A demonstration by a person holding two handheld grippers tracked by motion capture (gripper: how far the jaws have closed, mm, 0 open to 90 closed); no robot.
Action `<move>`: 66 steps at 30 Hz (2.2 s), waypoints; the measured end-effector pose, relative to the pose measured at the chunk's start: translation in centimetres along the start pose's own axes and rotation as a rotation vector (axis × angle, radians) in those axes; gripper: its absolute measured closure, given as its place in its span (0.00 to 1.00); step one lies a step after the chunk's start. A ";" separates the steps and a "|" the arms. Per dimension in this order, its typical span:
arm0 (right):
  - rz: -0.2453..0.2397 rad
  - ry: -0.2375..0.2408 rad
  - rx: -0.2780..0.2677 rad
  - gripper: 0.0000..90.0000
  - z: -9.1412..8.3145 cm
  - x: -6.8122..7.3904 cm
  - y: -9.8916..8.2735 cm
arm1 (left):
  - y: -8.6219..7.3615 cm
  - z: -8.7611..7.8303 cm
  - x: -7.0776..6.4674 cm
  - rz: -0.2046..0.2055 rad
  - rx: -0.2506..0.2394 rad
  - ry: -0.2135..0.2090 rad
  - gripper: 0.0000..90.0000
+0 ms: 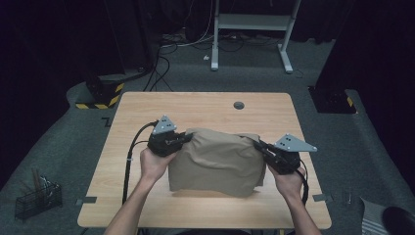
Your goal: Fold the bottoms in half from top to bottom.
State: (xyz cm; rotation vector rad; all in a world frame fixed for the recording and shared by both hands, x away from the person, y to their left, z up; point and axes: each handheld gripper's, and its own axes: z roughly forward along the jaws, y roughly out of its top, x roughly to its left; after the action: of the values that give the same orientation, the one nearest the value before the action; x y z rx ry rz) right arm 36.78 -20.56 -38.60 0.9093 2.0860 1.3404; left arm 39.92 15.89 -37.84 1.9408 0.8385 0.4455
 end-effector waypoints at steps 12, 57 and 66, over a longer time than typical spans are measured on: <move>-0.031 -0.077 -0.002 0.96 1.4 -0.5 0.2 | 0.2 1.7 1.1 -0.018 0.016 0.006 0.93; 0.120 -0.096 0.126 0.96 7.8 -4.9 -1.2 | -0.5 7.5 4.3 -0.090 0.094 0.057 0.93; 0.141 -0.110 0.154 0.96 9.2 -5.5 -1.9 | -1.2 9.1 5.2 -0.136 0.108 0.064 0.93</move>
State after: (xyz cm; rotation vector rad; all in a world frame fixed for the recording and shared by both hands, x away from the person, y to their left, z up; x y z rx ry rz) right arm 46.38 -19.90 -43.71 1.1871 2.0952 1.1810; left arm 48.68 14.30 -43.51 1.9618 1.0478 0.3891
